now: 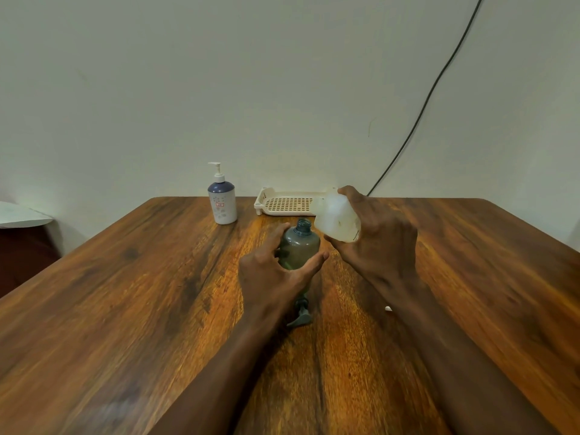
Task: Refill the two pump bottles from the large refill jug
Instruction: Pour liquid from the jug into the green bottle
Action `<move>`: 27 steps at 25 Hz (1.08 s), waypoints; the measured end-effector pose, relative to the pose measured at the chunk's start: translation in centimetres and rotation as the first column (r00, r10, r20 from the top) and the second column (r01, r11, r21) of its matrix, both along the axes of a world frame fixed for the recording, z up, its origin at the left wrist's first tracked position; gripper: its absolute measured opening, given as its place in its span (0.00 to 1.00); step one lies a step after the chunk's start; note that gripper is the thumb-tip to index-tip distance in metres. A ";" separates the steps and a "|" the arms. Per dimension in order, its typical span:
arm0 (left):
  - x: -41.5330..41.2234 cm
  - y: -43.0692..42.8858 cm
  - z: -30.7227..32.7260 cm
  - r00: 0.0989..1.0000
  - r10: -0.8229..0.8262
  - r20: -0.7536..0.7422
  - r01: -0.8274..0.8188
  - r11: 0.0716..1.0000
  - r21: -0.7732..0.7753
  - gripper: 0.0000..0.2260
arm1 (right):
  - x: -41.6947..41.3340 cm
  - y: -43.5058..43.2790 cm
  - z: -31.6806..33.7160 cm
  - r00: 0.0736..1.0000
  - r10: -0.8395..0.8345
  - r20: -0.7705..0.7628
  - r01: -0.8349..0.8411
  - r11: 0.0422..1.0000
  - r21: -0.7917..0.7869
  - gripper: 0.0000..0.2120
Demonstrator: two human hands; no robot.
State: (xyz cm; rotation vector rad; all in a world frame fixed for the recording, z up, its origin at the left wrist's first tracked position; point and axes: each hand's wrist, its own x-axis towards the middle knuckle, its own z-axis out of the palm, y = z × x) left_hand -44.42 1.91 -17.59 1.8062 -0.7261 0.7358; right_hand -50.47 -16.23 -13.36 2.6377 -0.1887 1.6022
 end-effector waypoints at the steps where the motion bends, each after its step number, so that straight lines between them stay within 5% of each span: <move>1: -0.1 0.0 0.0 1.000 -0.002 0.002 0.002 1.000 0.003 0.36 | 0.0 0.0 0.0 1.000 0.003 -0.006 -0.003 1.000 -0.002 0.37; 27: -0.3 -0.3 -0.2 0.993 -0.109 -0.042 0.109 0.994 0.001 0.36 | -0.7 -0.7 -0.2 0.999 0.031 -0.029 -0.032 0.999 -0.015 0.42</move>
